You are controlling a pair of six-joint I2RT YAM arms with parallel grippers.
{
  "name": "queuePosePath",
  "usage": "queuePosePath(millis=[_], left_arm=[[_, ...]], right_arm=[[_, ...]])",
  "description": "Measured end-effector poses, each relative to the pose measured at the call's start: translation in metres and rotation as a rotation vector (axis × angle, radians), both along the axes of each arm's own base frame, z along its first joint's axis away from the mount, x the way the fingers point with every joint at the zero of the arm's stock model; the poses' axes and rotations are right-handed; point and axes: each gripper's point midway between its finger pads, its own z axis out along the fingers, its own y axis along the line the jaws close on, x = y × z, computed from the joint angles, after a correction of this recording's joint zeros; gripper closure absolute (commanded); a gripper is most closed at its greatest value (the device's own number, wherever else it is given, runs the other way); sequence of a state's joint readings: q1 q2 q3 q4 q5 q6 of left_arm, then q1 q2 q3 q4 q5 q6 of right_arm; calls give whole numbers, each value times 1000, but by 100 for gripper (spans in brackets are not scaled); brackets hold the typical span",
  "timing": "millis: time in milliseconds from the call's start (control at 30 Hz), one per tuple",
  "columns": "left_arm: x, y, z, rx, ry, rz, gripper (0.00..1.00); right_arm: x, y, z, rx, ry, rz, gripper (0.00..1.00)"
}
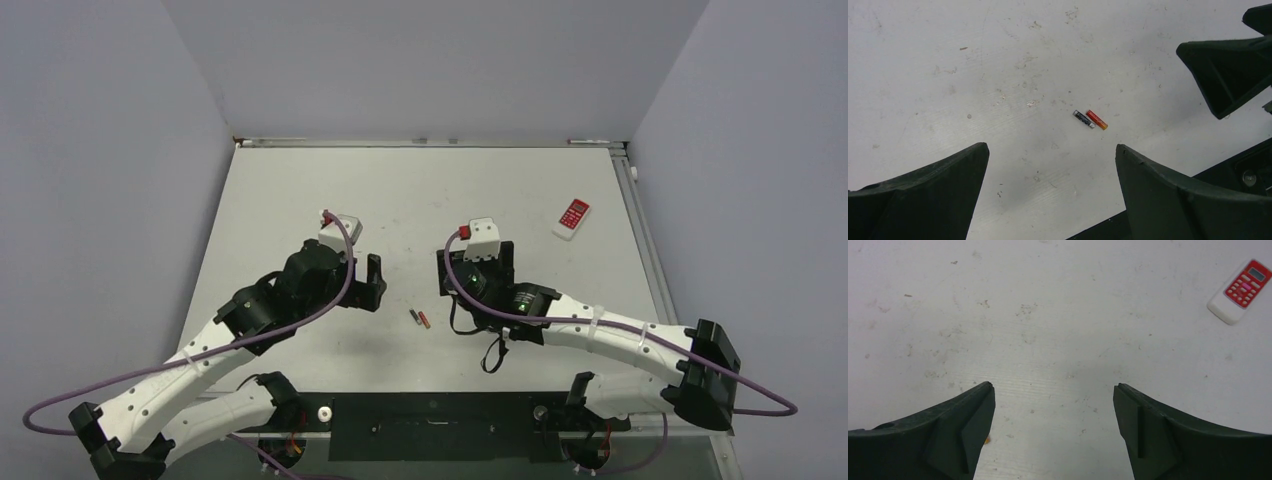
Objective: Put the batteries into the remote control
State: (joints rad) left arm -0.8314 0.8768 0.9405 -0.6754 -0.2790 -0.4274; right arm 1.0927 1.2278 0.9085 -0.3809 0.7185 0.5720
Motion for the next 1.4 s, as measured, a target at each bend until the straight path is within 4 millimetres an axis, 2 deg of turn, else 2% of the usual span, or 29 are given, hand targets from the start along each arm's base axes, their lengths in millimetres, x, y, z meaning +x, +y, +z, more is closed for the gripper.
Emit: queuePosePath(millis=[200, 333, 400, 533, 667, 900, 1033, 1233, 1400], left_arm=[[-6, 9, 5, -13, -37, -8, 4], [-6, 12, 8, -16, -55, -3, 4], [-6, 14, 9, -13, -62, 1, 4], [-5, 17, 9, -3, -73, 9, 4], [-5, 18, 10, -3, -77, 11, 4], [-6, 19, 9, -3, -76, 8, 4], [-6, 19, 9, -4, -75, 8, 4], [-6, 19, 9, -4, -75, 7, 4], [-6, 19, 9, -5, -74, 5, 4]], right_arm=[[16, -41, 18, 42, -21, -121, 11], [42, -98, 36, 116, -46, -286, 10], [50, -119, 35, 119, -42, -348, 9], [63, -149, 15, 74, 24, -429, 7], [73, -169, -15, 23, 124, -470, 7], [86, -193, -60, 47, 279, -516, 6], [90, -199, -87, 35, 358, -533, 7], [96, -203, -106, 21, 390, -551, 6], [106, -218, -118, 23, 401, -602, 5]])
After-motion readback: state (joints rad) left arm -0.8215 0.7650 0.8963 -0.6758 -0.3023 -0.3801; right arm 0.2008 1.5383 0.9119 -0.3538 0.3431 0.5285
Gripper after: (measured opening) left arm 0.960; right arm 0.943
